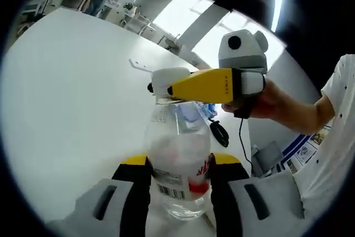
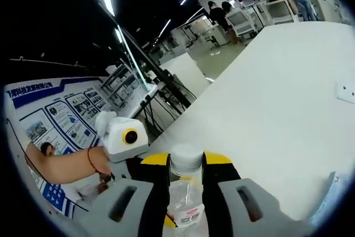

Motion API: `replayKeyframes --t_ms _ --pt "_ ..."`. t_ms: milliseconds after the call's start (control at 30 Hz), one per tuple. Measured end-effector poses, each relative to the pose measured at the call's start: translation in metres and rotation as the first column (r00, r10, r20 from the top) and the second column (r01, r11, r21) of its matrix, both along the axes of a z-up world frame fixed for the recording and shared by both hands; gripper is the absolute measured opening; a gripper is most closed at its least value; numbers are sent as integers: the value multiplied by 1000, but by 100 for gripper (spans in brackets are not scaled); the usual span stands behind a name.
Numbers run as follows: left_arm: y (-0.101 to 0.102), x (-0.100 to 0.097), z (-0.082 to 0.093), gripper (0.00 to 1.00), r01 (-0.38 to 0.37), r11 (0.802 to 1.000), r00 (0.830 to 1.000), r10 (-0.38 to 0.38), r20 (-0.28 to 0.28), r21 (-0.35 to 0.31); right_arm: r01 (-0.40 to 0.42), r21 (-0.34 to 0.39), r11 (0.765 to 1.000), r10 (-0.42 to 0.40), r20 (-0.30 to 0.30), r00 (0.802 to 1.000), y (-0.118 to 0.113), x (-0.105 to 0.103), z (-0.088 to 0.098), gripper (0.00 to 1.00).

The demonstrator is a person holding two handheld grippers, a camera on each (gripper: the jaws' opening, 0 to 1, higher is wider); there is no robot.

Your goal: Arrange the tabletop items into an orderly group along one side of the table until the central work area is clear of visible clutter.

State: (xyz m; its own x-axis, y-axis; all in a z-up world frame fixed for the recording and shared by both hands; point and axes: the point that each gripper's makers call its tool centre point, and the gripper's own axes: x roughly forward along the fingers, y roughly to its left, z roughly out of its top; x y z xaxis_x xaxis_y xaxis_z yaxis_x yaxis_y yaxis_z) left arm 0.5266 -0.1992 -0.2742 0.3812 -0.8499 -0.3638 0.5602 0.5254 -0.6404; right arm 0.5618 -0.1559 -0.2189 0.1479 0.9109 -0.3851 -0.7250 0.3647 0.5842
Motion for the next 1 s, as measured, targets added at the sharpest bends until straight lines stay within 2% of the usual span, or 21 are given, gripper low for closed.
replayKeyframes --t_ms 233,533,667,1000 --pt "-7 7 8 40 21 1000 999 -21 26 7 17 -1 1000 -17 41 999 -8 4 11 19" --pt "-19 17 22 40 58 998 994 -60 86 22 47 1 999 -46 130 990 -23 11 29 19" --pt "-25 23 29 40 74 997 986 -78 144 29 65 3 998 -64 214 975 -28 16 41 19" --pt "-35 33 42 40 106 993 970 -113 215 45 96 14 995 -95 317 944 -39 23 55 19"
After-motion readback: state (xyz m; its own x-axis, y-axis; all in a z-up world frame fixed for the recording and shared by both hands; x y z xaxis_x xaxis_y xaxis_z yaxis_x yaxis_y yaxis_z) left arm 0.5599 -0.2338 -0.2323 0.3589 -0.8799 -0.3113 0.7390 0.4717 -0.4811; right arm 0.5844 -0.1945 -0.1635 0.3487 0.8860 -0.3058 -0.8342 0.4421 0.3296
